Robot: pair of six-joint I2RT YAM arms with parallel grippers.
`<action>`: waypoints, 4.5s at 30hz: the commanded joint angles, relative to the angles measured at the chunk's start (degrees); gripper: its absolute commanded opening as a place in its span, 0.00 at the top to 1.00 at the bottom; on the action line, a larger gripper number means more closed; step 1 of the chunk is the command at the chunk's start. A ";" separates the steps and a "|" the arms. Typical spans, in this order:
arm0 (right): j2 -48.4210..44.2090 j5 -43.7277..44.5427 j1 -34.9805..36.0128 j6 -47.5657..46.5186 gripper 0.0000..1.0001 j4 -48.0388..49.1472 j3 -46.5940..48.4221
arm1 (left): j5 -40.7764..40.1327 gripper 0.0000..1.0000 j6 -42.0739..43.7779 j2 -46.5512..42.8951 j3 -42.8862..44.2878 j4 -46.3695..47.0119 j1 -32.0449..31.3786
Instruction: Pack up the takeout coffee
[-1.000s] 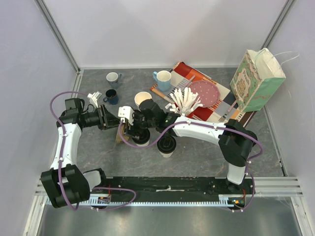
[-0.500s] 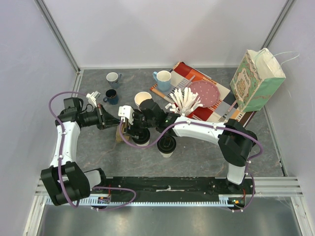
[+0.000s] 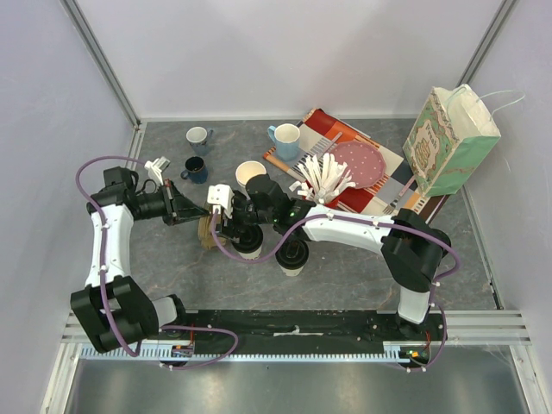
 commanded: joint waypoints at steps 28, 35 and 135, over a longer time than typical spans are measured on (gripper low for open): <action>1.65 -2.12 -1.42 17.09 0.02 1.57 6.26 | 3.88 0.98 5.04 -1.79 1.07 0.56 5.38; -0.46 -3.61 -2.03 21.05 0.02 4.21 5.12 | 0.37 0.98 5.56 -2.05 3.35 3.37 4.86; -0.46 22.84 -2.56 64.74 1.00 -10.64 -3.85 | -17.04 0.98 -3.66 -6.45 -0.69 13.30 -6.04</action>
